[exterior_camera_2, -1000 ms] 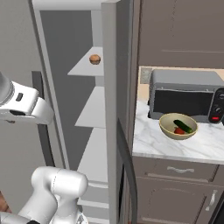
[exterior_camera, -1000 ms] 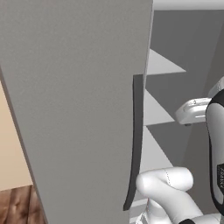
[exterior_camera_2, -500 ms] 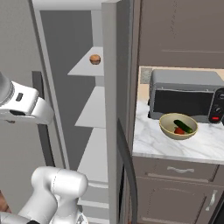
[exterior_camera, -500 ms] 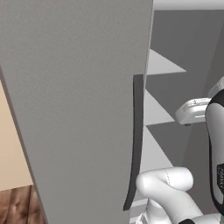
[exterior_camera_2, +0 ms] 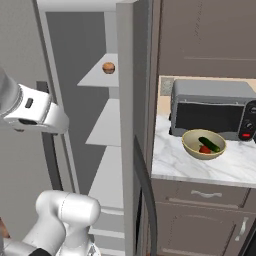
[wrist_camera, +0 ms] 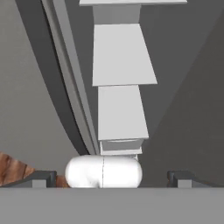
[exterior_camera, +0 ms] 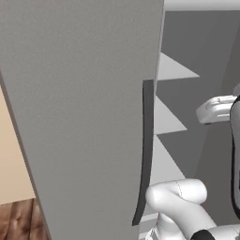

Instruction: Take the cucumber, bell pepper, and tangerine from the freezer and place them in the bowl on the counter.

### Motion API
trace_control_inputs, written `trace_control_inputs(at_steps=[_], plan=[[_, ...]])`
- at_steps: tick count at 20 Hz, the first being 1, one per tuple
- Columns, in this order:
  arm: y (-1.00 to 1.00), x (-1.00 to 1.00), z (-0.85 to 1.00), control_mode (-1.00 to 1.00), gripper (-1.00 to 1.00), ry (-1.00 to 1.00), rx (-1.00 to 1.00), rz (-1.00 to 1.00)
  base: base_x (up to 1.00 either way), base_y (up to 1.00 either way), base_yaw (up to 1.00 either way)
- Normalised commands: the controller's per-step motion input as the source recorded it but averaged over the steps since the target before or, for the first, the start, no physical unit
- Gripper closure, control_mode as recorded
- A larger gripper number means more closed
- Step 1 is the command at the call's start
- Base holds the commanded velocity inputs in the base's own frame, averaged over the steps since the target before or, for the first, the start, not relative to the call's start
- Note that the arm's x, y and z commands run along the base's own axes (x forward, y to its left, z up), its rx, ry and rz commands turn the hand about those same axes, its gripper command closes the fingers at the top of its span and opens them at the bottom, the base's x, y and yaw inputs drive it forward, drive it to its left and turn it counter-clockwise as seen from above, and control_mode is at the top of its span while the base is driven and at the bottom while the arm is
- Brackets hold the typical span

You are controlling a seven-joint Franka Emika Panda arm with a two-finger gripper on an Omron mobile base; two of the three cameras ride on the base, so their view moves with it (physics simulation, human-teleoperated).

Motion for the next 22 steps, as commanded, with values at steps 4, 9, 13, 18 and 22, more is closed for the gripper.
trace_control_inputs(at_steps=[4, 9, 13, 18, 22], plan=[[-0.11, 0.11, 0.13, -1.00, -1.00, -0.13, 0.00, 0.02, 0.00, 0.00, 0.00], [-0.03, 0.13, 0.16, -1.00, -1.00, -0.08, 0.00, 0.02, 0.00, 0.00, 0.00], [-0.10, 0.16, 0.16, -1.00, -1.00, -0.05, 0.00, 0.07, 0.00, 0.00, 0.00], [-0.06, 0.16, 0.20, -1.00, -1.00, -0.01, 0.00, 0.08, 0.00, 0.00, 0.00], [-0.01, 0.29, 0.01, -1.00, -1.00, -0.04, 0.00, 0.06, 0.00, 0.00, 0.00]])
